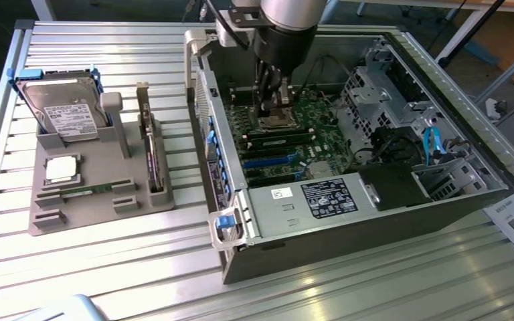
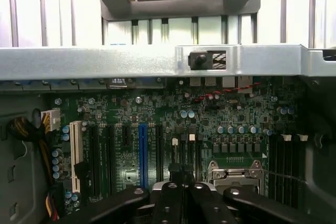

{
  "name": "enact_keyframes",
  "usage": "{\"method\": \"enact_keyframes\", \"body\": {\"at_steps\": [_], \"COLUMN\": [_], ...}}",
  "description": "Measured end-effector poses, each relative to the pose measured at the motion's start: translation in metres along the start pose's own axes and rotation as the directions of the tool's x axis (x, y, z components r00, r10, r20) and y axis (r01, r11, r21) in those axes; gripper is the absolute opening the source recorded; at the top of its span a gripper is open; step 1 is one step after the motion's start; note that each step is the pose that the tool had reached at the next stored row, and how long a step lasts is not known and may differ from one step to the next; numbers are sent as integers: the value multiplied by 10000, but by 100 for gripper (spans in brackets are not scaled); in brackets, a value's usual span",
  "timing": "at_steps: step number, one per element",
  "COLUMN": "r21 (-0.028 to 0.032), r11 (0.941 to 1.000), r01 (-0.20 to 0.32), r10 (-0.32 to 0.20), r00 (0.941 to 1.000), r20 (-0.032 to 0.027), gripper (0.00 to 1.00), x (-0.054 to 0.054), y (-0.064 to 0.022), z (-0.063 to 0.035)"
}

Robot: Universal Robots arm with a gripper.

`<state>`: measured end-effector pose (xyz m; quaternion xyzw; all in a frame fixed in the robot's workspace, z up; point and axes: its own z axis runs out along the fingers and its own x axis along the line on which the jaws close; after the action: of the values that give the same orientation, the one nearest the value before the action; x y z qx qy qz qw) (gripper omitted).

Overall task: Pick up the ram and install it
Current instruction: 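Press down the ram until it locks into place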

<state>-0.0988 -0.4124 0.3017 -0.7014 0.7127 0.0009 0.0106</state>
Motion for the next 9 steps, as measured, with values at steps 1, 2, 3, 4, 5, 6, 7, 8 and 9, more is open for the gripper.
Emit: {"method": "enact_keyframes", "body": {"at_steps": [1,2,3,4,5,6,7,8,9], "r21": [1,0,0,-2,-3,-6,-11,-14,-17], "r11": [10000,10000,10000,10000,10000,10000,10000,10000,10000], "r01": [0,0,0,0,0,-1,1,0,0], "r10": [0,0,0,0,0,1,-1,0,0], "r00": [10000,10000,10000,10000,10000,10000,10000,10000,10000], "r20": [3,2,3,3,3,3,2,3,3], "gripper": [10,10,10,10,10,10,10,10,10], "x": [0,-1,-2,-2,-3,-4,-5,-5,-6], "y": [-30,-73,-106,-152,-196,-246,-304,-339,-363], "z": [2,2,3,3,4,5,5,6,6]}}
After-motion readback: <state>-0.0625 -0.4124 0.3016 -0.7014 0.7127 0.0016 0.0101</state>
